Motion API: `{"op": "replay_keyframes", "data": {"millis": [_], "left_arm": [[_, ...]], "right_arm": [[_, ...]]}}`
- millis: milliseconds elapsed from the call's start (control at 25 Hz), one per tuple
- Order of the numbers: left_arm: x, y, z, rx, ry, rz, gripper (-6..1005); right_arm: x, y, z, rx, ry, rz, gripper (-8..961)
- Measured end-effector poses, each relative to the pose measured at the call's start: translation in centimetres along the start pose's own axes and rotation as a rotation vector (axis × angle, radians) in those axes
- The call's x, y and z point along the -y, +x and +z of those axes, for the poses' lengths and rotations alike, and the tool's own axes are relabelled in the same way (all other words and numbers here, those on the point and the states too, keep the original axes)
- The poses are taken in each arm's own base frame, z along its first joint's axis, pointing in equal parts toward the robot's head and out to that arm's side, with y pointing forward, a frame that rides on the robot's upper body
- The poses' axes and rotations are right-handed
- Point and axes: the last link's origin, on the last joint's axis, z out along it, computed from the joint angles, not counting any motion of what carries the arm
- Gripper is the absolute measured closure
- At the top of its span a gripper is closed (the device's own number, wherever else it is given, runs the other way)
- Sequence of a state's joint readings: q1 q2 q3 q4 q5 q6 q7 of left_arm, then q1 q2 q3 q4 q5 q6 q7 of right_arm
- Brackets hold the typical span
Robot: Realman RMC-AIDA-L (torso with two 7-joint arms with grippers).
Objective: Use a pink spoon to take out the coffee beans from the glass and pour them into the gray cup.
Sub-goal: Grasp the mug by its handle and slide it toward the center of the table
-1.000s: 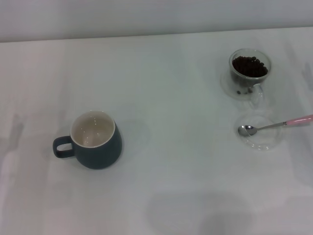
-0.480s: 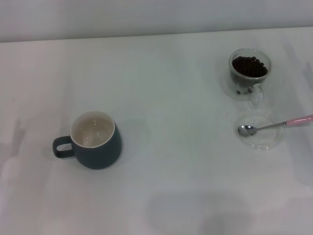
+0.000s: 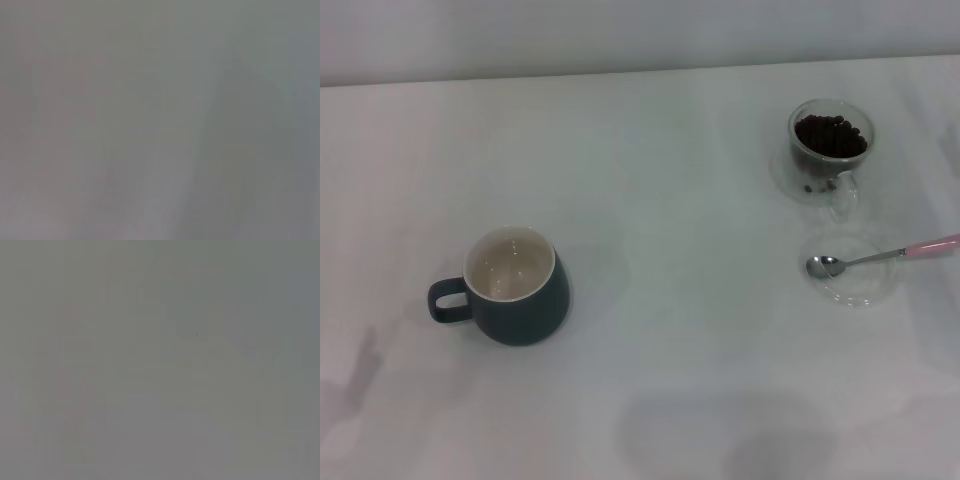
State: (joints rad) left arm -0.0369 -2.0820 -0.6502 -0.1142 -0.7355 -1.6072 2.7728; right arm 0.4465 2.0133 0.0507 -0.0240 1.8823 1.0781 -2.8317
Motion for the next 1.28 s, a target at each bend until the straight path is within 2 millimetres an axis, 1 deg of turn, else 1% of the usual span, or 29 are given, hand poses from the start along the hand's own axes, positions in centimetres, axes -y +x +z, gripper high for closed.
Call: {"op": "replay_keyframes", "data": {"millis": [120,240,560,680,920,1160,1280], "left_arm": [[-0.3,-0.2,-0.6,0.036,-0.069,0.026,170],[-0.6,-0.7,-0.2,0.076,-0.123,0.042,170],[-1.6,-2.1,3.6,0.180,-0.246,0.079,170],[-2.0,-2.7,4.4,0.222,-0.278,0.090,170],[-2.1,-3.2,4.5,0.254,-0.281,0.092,171],[-1.8,-3.6,4.4,0.285,-0.254,0.094,171],[-1.8,-4.1,5.0,0.315,-0.243,0.100,171]], "right_arm": [[-0.3,-0.2,0.4,0.005,-0.007,0.001,87],[-0.5,-0.4,0.7,0.010,-0.013,0.000,87],[-0.8,-0.8,1.2,0.018,-0.021,-0.002,89],[-0.8,-0.8,1.2,0.018,-0.021,-0.002,89],[-0.8,-0.8,1.1,0.018,-0.020,-0.002,90],[-0.6,-0.7,0.9,0.017,-0.017,-0.002,91],[-0.7,-0.6,0.9,0.015,-0.017,0.000,92]]}}
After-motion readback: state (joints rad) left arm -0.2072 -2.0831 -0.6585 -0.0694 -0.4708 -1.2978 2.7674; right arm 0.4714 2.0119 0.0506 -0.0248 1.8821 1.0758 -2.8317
